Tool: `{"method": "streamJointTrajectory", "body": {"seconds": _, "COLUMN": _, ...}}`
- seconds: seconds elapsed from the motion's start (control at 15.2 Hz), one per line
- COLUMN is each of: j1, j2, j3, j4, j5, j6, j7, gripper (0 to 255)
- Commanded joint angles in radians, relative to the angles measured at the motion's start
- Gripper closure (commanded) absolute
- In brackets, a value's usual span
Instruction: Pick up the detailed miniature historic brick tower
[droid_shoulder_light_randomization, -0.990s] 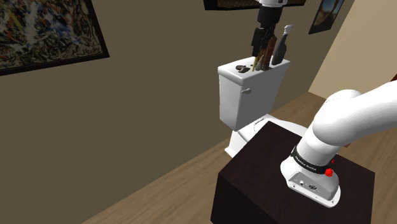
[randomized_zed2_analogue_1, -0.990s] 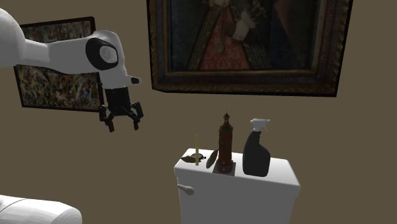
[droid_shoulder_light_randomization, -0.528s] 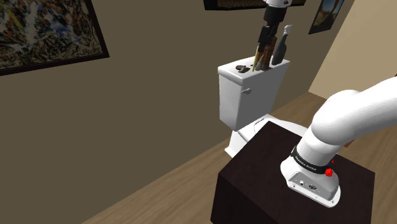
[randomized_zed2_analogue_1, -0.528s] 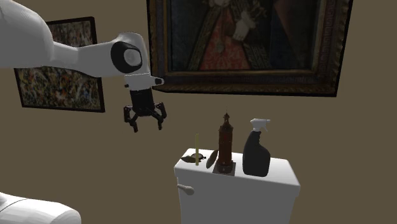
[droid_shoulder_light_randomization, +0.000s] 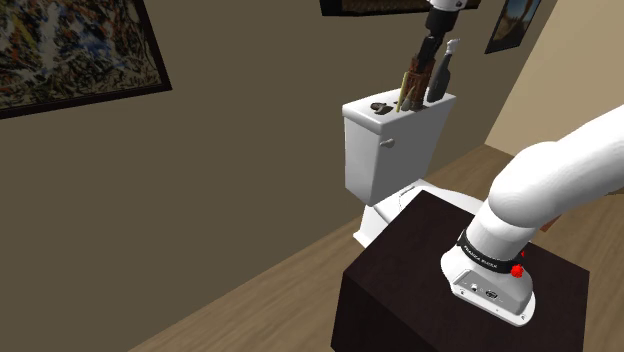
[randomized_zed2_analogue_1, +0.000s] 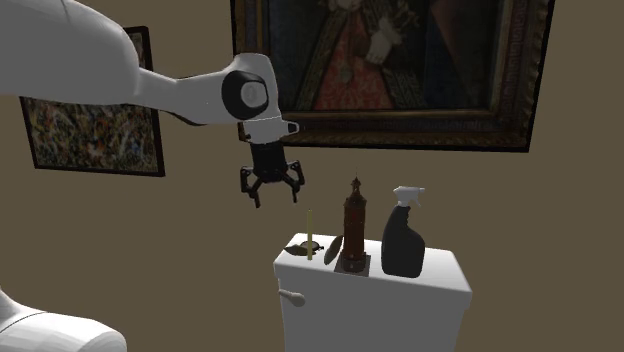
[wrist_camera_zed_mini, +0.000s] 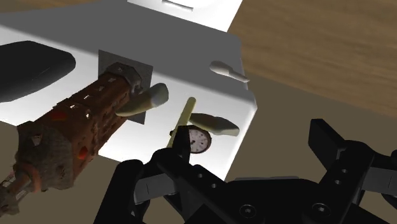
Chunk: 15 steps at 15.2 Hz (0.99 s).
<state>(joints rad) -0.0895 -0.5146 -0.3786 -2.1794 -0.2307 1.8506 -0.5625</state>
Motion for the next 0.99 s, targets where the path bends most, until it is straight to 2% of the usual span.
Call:
{"method": "streamJointTrajectory", "body": {"seconds": 0.0, "j1": 0.001, "j2": 0.048, "j3": -0.046, "j4": 0.041, "j5": 0.003, "j6": 0.026, "j7": -0.057, "gripper": 0}}
{"method": "streamJointTrajectory", "body": {"seconds": 0.26, "j1": 0.008, "j2": 0.154, "j3": -0.137, "j4": 0.136, "j5": 0.036, "j6": 0.071, "j7": -0.174, "gripper": 0}}
{"method": "streamJointTrajectory", "body": {"seconds": 0.46, "j1": 0.016, "j2": 0.248, "j3": -0.209, "j4": 0.221, "j5": 0.086, "j6": 0.096, "j7": -0.27, "gripper": 0}}
{"method": "streamJointTrajectory", "body": {"seconds": 0.73, "j1": 0.017, "j2": 0.397, "j3": -0.303, "j4": 0.355, "j5": 0.197, "j6": 0.114, "j7": -0.416, "gripper": 0}}
{"method": "streamJointTrajectory", "body": {"seconds": 0.92, "j1": -0.005, "j2": 0.521, "j3": -0.358, "j4": 0.467, "j5": 0.308, "j6": 0.108, "j7": -0.529, "gripper": 0}}
